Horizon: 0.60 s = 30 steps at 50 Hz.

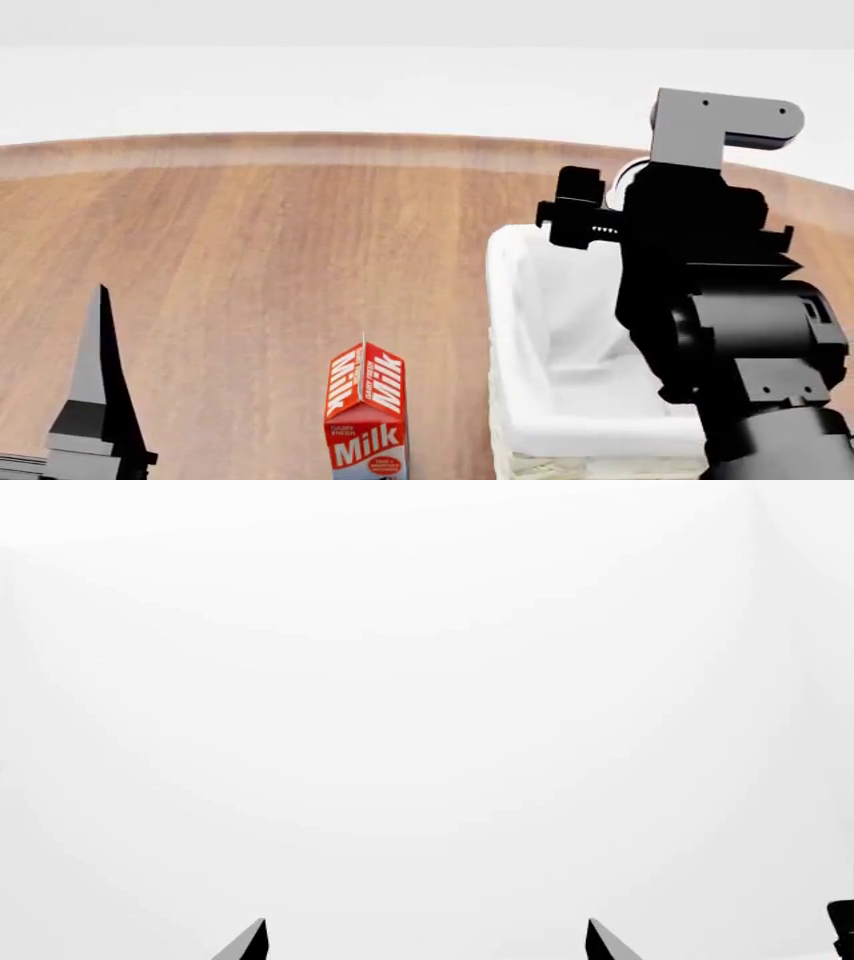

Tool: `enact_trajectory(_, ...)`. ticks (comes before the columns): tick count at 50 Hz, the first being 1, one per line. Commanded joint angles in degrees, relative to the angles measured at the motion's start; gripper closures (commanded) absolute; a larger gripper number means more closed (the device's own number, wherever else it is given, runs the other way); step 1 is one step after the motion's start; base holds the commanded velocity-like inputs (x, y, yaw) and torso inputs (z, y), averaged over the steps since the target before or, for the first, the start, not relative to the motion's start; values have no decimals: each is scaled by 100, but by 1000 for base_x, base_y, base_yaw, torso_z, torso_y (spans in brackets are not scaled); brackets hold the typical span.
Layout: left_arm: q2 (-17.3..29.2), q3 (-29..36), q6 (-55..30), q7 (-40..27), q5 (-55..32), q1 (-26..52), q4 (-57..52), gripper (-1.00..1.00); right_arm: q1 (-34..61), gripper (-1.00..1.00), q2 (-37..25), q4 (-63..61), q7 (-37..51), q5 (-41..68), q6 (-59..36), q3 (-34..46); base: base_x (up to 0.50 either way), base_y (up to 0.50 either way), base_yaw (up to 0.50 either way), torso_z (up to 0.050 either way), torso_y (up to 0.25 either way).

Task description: Pick up the alphabet soup and the tomato sauce, and put them in the basket.

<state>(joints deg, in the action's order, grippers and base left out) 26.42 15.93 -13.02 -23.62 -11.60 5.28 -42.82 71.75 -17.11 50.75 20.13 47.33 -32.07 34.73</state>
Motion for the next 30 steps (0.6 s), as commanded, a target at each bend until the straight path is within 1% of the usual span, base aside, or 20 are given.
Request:
enact_trajectory(1, 3, 18, 41, -4, 0, 2, 40, -100, 365, 100, 350, 1144, -437, -617, 542, 135, 0, 0, 0, 0, 0)
enact_trajectory(6, 4, 31, 83, -2, 5, -19, 63, -100, 400, 100, 442, 1334, -504, -608, 536, 128, 0, 0, 0, 0, 0)
enact_trajectory(10, 13, 24, 105, -1, -9, -34, 77, -100, 621, 100, 669, 2063, -658, -640, 569, 119, 0, 0, 0, 0, 3)
enact_trajectory(13, 16, 28, 97, -1, -14, -24, 79, -100, 709, 100, 761, 2345, -758, -674, 574, 124, 0, 0, 0, 0, 0)
enact_trajectory(30, 21, 43, 155, -14, -24, -49, 134, -100, 631, 100, 823, 2409, -806, -981, 72, -237, 0, 0, 0, 1, 1)
